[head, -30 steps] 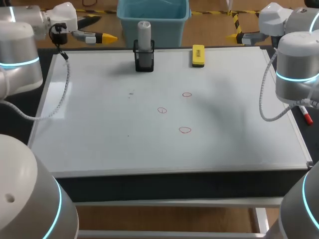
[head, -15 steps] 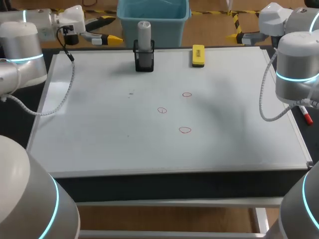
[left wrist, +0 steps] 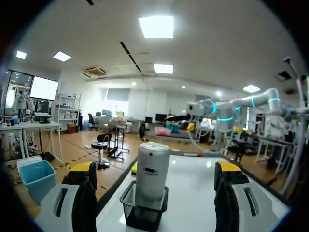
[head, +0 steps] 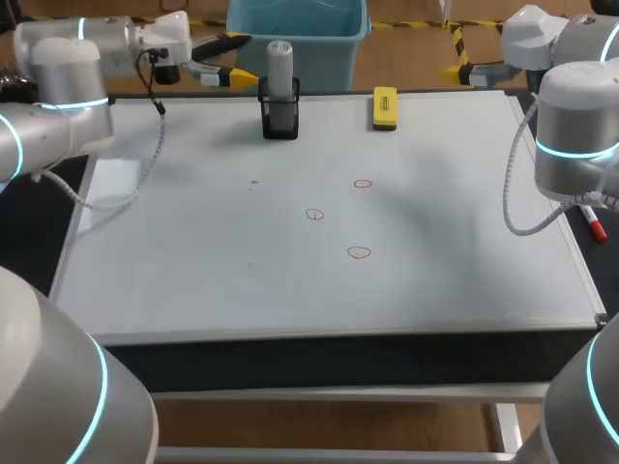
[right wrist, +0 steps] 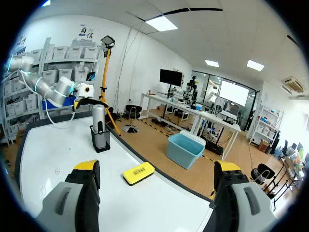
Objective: Pick up the inspection probe, press it on each red-marked spot on the whiteboard one by one, put down the probe, pick up the eraser, and wipe off all the red marks.
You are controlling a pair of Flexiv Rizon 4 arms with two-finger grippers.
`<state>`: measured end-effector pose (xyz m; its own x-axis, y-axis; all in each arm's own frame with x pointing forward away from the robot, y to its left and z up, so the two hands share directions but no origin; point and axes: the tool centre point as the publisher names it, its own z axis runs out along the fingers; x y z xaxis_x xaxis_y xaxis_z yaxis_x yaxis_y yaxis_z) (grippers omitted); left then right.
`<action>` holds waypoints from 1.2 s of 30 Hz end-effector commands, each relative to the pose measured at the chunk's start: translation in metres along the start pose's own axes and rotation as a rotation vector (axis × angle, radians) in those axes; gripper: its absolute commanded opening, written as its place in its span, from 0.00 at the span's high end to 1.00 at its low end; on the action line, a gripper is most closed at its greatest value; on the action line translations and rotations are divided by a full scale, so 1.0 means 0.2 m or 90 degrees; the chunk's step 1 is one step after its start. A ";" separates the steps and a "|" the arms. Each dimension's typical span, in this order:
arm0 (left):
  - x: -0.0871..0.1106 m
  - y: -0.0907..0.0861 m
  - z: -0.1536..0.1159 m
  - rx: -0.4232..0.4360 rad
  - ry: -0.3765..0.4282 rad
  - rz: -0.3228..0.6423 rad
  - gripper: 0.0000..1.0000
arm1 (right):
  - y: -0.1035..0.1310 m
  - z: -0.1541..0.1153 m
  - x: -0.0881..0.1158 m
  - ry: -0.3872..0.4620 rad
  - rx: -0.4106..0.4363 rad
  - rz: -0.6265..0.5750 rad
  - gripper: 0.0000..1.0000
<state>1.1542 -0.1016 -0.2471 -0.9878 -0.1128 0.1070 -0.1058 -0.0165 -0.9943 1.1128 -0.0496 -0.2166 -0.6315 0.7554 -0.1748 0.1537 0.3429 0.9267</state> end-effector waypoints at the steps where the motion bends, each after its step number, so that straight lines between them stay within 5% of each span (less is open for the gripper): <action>1: -0.05 0.04 0.05 0.022 0.109 -0.010 0.00 | 0.00 0.00 0.00 0.000 0.000 0.000 0.00; 36: -0.04 0.13 0.38 0.010 0.032 -0.037 0.00 | 0.00 0.00 0.00 0.000 0.000 0.000 0.00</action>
<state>1.1702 -0.1708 -0.2723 -0.9852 -0.0502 0.1641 -0.1625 -0.0356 -0.9861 1.1128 -0.0496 -0.2166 -0.6315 0.7554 -0.1749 0.1537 0.3429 0.9267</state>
